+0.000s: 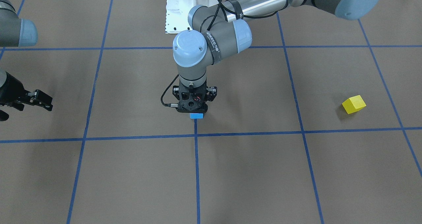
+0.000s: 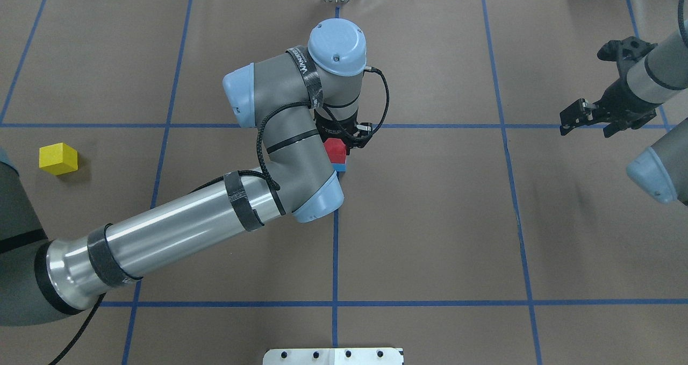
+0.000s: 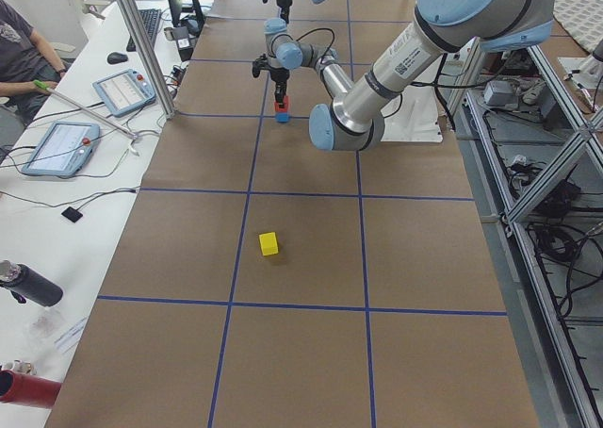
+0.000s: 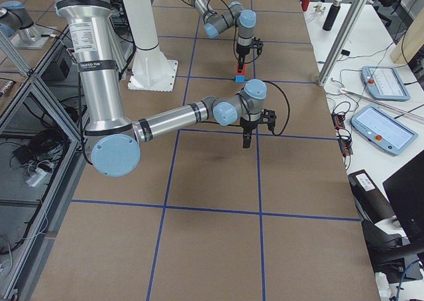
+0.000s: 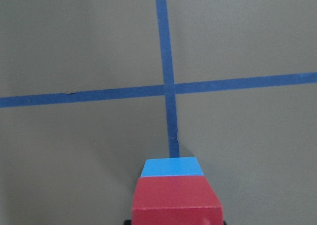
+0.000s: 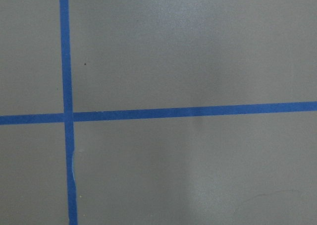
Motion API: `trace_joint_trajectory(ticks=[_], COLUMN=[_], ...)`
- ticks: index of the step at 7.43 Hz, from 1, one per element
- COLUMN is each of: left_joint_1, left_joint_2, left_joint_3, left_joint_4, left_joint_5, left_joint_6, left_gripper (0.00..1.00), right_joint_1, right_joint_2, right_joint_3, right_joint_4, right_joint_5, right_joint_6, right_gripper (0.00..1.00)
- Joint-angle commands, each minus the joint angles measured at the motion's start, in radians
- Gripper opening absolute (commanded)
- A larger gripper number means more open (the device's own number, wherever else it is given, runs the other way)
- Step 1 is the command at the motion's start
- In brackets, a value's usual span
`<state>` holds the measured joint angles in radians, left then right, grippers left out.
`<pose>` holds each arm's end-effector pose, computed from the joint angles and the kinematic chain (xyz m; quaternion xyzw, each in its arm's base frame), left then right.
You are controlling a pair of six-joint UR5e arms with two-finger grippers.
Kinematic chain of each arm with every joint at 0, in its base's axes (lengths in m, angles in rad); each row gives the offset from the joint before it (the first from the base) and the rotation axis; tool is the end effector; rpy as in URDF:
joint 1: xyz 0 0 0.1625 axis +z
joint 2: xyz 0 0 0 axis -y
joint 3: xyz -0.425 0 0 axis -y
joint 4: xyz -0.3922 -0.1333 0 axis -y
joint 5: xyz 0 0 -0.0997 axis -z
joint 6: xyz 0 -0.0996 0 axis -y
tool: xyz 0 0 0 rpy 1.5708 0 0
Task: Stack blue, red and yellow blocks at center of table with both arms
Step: 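Lower the red cube onto the blue cube and open the left gripper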
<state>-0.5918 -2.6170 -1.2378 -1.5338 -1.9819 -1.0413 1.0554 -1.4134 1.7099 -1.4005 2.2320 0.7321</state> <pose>0.6113 -0.5235 0.1276 0.0096 0.3774 0.0389 0.9252 -0.2163 -0.5281 0.4930 -0.0069 -0.3841 0.0249 0.9229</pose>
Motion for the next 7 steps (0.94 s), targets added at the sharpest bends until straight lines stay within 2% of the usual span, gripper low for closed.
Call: trace_joint_trajectory(ticks=[1, 2, 3, 4, 5, 7], left_joint_1=[0.001, 0.001, 0.001, 0.001, 0.003, 0.001], left_joint_2=[0.0, 0.002, 0.002, 0.003, 0.003, 0.002], left_joint_3=[0.0, 0.0, 0.001, 0.001, 0.001, -0.002], left_joint_4=[-0.002, -0.003, -0.003, -0.003, -0.003, -0.003], left_joint_5=[0.0, 0.0, 0.0, 0.0, 0.0, 0.0], left_joint_6=[0.0, 0.0, 0.001, 0.001, 0.003, 0.001], left_gripper=[0.19, 0.31, 0.62, 0.87, 0.99, 0.99], right_joint_1=[0.0, 0.0, 0.0, 0.0, 0.0, 0.0], right_joint_2=[0.001, 0.001, 0.001, 0.002, 0.002, 0.002], right_joint_3=[-0.001, -0.001, -0.001, -0.001, -0.001, -0.003], right_joint_4=[0.0, 0.0, 0.0, 0.0, 0.0, 0.0], right_joint_5=[0.0, 0.0, 0.0, 0.0, 0.0, 0.0], right_joint_6=[0.0, 0.001, 0.001, 0.001, 0.001, 0.001], right_gripper=[0.99, 0.99, 0.99, 0.99, 0.99, 0.99])
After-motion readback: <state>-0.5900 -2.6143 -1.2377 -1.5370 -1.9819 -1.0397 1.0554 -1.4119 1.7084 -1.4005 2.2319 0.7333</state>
